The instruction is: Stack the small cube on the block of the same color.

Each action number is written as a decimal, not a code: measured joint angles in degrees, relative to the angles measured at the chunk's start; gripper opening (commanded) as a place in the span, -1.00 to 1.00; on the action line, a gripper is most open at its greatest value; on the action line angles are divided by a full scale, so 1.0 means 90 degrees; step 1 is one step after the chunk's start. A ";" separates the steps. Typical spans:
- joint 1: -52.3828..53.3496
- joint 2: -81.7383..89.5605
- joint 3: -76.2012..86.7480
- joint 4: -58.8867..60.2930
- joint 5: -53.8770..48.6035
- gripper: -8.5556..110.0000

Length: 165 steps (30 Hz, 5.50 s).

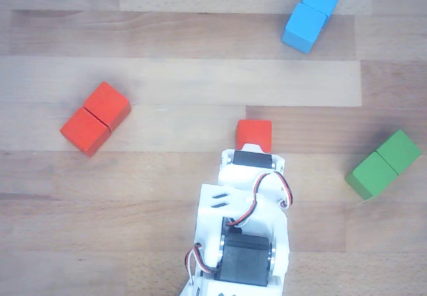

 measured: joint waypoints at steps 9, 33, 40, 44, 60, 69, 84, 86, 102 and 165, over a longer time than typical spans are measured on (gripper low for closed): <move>0.0000 0.0000 0.0000 0.0000 0.0000 -0.86; 0.0000 0.0000 0.0000 0.0000 0.0000 -0.86; 0.0000 0.0000 0.0000 0.0000 0.0000 -0.86; 0.0000 0.0000 0.0000 0.0000 0.0000 -0.86; 0.0000 0.0000 0.0000 0.0000 0.0000 -0.86; 0.0000 0.0000 0.0000 0.0000 0.0000 -0.86; 0.0000 0.0000 0.0000 0.0000 0.0000 -0.86; 0.0000 0.0000 0.0000 0.0000 0.0000 -0.86; 0.0000 -0.2158 -0.1973 -0.0156 0.0000 -0.85; -0.0420 -0.9697 -0.6582 0.1211 -0.1348 -0.21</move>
